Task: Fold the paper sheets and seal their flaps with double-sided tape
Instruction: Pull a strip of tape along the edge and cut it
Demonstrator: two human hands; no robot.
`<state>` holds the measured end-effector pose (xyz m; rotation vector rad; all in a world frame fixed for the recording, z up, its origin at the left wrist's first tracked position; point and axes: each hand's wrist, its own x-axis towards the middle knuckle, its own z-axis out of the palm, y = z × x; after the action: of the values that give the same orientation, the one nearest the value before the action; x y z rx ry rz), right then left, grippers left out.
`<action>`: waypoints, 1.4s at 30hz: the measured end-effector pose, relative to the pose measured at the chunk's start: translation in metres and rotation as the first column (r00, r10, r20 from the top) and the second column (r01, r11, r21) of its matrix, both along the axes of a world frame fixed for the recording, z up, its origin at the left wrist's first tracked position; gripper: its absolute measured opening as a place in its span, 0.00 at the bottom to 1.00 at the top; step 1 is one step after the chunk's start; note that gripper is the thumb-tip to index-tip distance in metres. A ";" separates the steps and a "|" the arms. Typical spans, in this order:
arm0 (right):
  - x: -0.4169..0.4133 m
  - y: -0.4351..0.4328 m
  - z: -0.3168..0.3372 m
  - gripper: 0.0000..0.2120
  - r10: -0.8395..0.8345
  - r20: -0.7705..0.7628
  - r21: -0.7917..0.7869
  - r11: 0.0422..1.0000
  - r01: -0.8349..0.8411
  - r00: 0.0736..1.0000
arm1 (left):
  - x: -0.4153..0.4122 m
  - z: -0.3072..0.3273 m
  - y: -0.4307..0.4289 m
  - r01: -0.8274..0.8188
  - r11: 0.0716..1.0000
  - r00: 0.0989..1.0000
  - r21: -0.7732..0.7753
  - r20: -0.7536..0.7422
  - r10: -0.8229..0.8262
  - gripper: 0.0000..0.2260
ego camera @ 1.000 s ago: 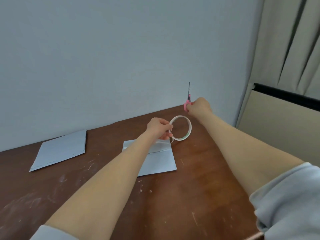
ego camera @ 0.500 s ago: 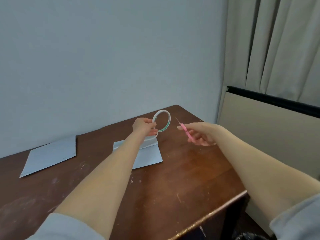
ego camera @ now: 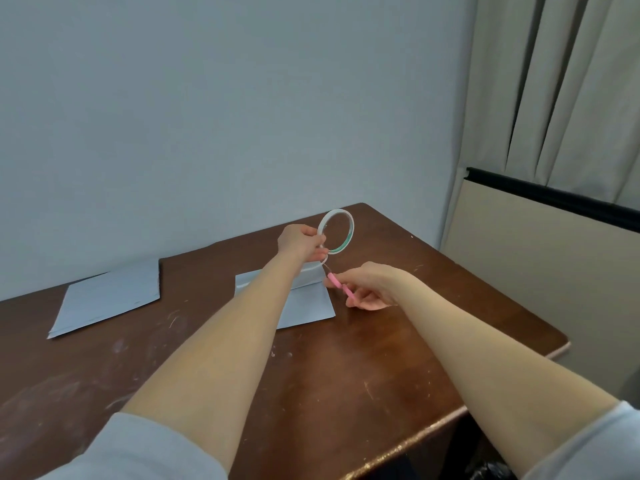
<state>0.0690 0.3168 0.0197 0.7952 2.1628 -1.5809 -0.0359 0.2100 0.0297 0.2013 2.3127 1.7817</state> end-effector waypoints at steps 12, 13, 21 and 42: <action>-0.008 -0.013 -0.004 0.13 -0.087 -0.075 -0.048 0.995 0.084 0.993 | 0.000 0.003 -0.002 0.035 0.999 0.999 0.037 0.000 -0.035 0.03; -0.009 -0.013 -0.004 0.13 -0.089 -0.081 -0.046 0.995 0.085 0.993 | 0.000 0.003 -0.002 0.036 0.999 0.999 0.038 -0.002 -0.036 0.03; -0.011 -0.016 -0.005 0.14 -0.079 -0.096 -0.024 0.997 0.077 0.992 | 0.000 0.007 -0.004 0.030 0.999 0.999 0.045 0.009 -0.030 0.05; -0.023 -0.012 -0.017 0.18 -0.079 -0.101 -0.073 0.995 0.072 0.992 | 0.003 0.007 -0.005 0.018 0.999 1.000 0.049 0.022 -0.019 0.05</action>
<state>0.0457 0.3053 0.0029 0.7983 2.1595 -1.7610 -0.0334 0.2045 0.0364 0.2087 2.2464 1.8229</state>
